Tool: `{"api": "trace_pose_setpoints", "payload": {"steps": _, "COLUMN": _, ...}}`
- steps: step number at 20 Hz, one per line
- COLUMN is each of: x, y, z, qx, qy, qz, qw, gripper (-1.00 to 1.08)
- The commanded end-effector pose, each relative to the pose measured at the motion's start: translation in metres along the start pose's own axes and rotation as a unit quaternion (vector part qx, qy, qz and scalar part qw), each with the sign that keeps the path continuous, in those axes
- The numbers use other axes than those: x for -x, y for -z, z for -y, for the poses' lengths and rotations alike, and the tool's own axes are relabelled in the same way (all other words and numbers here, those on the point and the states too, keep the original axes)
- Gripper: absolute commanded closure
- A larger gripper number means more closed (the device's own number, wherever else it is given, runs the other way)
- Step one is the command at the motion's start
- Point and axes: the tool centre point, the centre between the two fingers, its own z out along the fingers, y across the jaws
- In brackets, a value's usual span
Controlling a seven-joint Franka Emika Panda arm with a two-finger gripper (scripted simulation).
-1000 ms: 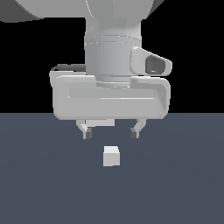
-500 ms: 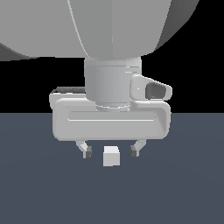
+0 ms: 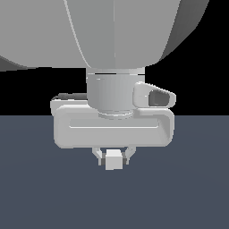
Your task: Plug the charger into the wall socket.
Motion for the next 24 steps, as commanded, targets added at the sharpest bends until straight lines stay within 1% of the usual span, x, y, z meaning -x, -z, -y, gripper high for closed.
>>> {"api": "trace_pose_setpoints", "payload": {"steps": 1, "x": 0.000, "y": 0.000, "z": 0.000, "qx": 0.000, "qy": 0.000, "qz": 0.000, "qw": 1.0000, "gripper": 1.08}}
{"api": "trace_pose_setpoints", "payload": {"steps": 8, "x": -0.002, "y": 0.001, "z": 0.000, "qx": 0.000, "qy": 0.001, "qz": 0.000, "qw": 1.0000, "gripper": 1.08}}
{"api": "trace_pose_setpoints", "payload": {"steps": 13, "x": -0.014, "y": 0.007, "z": 0.002, "qx": -0.002, "qy": 0.006, "qz": 0.000, "qw": 1.0000, "gripper": 1.08}}
{"api": "trace_pose_setpoints", "payload": {"steps": 18, "x": -0.039, "y": 0.018, "z": 0.005, "qx": -0.005, "qy": 0.017, "qz": 0.000, "qw": 0.9998, "gripper": 1.08}}
{"api": "trace_pose_setpoints", "payload": {"steps": 24, "x": -0.079, "y": 0.036, "z": 0.012, "qx": -0.011, "qy": 0.034, "qz": 0.000, "qw": 0.9994, "gripper": 1.08}}
